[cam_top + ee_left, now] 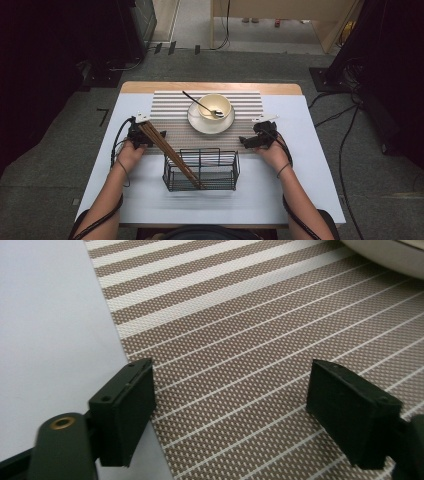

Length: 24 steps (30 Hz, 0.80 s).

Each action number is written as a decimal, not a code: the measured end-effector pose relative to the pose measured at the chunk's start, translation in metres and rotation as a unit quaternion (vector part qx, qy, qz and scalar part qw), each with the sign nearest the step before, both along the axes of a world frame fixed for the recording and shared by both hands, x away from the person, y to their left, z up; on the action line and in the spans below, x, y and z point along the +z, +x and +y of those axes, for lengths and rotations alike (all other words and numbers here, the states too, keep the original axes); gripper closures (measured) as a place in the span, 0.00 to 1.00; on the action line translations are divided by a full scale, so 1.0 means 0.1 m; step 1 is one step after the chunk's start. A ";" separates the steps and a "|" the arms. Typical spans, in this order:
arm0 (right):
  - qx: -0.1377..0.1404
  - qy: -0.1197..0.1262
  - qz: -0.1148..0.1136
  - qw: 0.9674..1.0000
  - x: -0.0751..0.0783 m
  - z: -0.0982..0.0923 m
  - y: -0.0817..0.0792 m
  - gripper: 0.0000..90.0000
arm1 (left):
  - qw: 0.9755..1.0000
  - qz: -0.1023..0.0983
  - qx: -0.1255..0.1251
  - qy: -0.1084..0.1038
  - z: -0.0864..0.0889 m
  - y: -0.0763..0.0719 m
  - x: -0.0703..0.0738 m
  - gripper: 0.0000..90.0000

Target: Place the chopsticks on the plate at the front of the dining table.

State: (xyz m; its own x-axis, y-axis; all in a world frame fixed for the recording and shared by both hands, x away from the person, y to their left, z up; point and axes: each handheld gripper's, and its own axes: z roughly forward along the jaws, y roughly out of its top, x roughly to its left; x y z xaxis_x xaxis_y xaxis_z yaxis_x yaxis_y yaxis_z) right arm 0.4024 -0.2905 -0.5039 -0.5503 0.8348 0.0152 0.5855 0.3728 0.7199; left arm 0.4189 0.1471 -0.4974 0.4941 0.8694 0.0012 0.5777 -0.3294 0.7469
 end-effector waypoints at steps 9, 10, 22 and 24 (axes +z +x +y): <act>0.000 0.001 0.002 1.000 0.00 0.00 0.00 0.01 | 0.999 0.024 0.005 -0.029 0.08 0.05 0.05 0.29; 0.000 0.001 0.002 1.000 0.00 0.00 0.00 0.01 | 0.999 0.026 0.006 -0.028 0.10 0.05 0.06 0.29; 0.000 0.001 0.003 1.000 0.00 0.00 0.00 0.01 | 0.997 0.046 -0.024 -0.063 0.25 0.00 0.29 0.45; 0.000 0.001 0.003 1.000 0.00 0.00 0.00 0.01 | 0.997 0.045 -0.024 -0.060 0.26 -0.01 0.31 0.47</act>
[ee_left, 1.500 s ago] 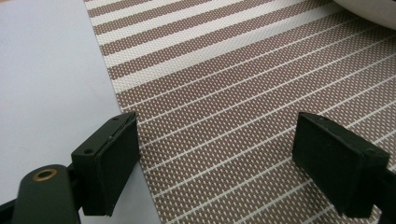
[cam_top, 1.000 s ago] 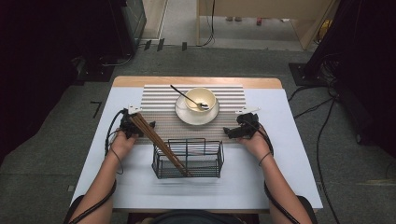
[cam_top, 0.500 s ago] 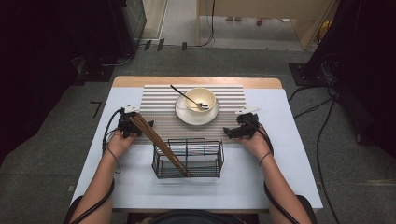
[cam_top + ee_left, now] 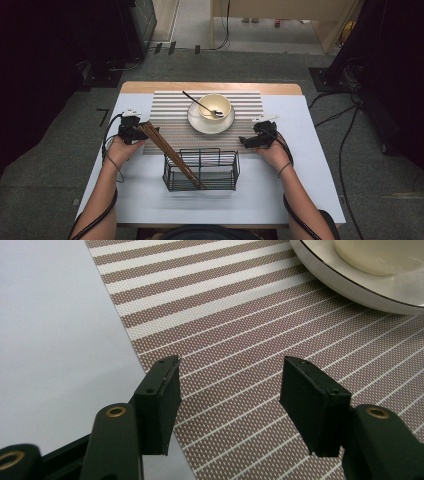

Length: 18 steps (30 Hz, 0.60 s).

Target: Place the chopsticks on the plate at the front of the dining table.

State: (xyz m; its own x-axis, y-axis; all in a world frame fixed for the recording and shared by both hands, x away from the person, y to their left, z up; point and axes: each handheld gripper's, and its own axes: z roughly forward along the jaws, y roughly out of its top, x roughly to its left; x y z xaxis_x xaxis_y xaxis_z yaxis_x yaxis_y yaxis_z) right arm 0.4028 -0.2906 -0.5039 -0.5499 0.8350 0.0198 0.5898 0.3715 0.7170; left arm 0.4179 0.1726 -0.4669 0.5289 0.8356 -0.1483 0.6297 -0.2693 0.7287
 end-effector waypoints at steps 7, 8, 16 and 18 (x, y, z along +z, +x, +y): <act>-0.001 0.001 0.001 1.000 0.00 0.00 0.00 0.01 | 1.000 -0.007 -0.020 -0.017 0.02 -0.06 0.14 0.49; -0.001 0.001 0.001 1.000 0.00 0.00 0.00 0.01 | 0.999 -0.010 -0.026 -0.018 0.02 -0.08 0.16 0.49; -0.001 0.001 0.001 1.000 0.00 0.00 0.00 0.01 | 0.998 -0.036 -0.048 -0.013 0.02 -0.18 0.35 0.45; 0.000 0.001 0.001 1.000 0.00 0.00 0.00 0.01 | 0.998 -0.035 -0.050 -0.014 0.03 -0.19 0.38 0.45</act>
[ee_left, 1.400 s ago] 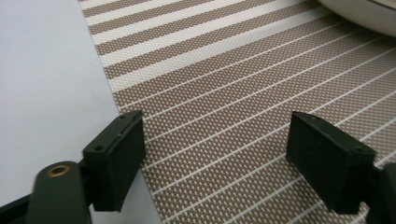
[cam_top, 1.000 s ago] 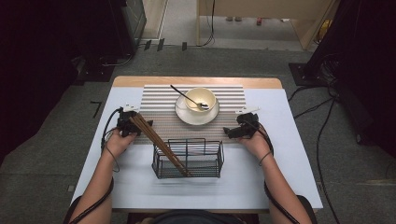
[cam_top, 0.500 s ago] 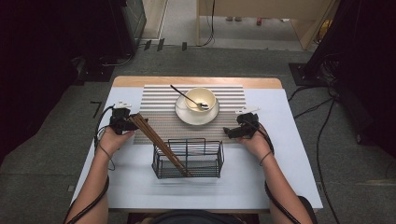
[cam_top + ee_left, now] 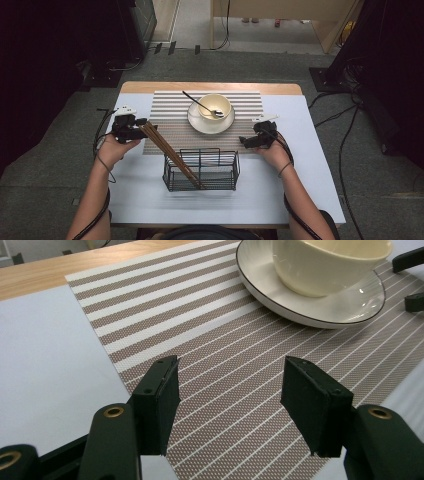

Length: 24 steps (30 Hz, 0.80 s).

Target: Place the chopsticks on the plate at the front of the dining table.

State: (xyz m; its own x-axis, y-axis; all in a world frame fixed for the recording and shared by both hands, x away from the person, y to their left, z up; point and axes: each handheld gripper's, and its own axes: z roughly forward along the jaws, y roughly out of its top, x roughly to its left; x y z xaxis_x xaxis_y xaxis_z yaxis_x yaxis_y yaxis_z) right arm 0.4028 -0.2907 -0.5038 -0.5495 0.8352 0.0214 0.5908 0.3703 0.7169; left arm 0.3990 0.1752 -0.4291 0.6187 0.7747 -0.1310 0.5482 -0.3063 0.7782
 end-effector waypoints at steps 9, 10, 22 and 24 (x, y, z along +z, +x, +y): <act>0.000 0.000 0.000 1.000 0.00 0.00 0.00 0.01 | 1.000 -0.017 -0.010 -0.015 0.06 -0.10 0.21 0.43; 0.000 0.000 0.000 1.000 0.00 0.00 0.00 0.01 | 1.000 -0.027 -0.004 -0.009 0.07 -0.11 0.24 0.41; 0.000 0.000 0.000 1.000 0.00 0.00 0.00 0.01 | 0.999 -0.035 0.010 0.000 0.15 -0.22 0.43 0.46; 0.000 0.000 0.000 1.000 0.00 0.00 0.00 0.01 | 0.999 -0.035 0.011 0.000 0.15 -0.23 0.47 0.46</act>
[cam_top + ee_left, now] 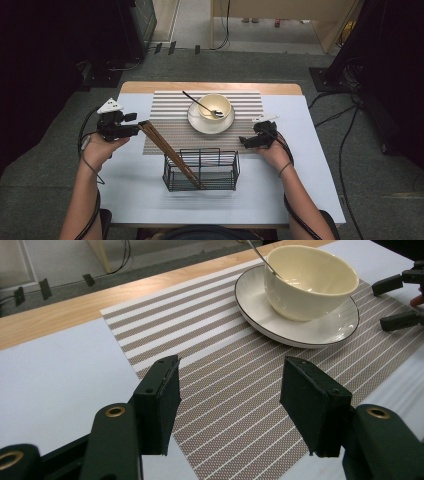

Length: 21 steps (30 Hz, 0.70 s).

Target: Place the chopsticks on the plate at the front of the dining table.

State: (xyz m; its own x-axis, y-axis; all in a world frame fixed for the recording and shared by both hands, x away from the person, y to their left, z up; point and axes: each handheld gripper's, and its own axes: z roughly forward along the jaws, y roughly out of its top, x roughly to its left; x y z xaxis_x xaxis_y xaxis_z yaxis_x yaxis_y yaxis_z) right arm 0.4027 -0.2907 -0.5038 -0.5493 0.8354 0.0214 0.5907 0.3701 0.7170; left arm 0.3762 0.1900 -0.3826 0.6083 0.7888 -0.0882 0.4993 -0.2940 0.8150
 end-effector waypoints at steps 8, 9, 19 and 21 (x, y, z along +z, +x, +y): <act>0.000 0.000 0.000 1.000 0.00 0.00 0.00 0.01 | 1.000 0.011 -0.004 -0.008 0.03 -0.07 0.14 0.42; 0.000 0.000 0.000 1.000 0.00 0.00 0.00 0.01 | 1.000 0.014 -0.005 -0.009 0.03 -0.07 0.15 0.38; 0.000 0.001 0.000 1.000 0.00 0.00 0.00 0.01 | 0.999 0.023 -0.024 -0.022 0.13 -0.15 0.26 0.44; 0.000 0.000 0.000 1.000 0.00 0.00 0.00 0.01 | 0.999 0.014 -0.027 -0.026 0.16 -0.18 0.30 0.45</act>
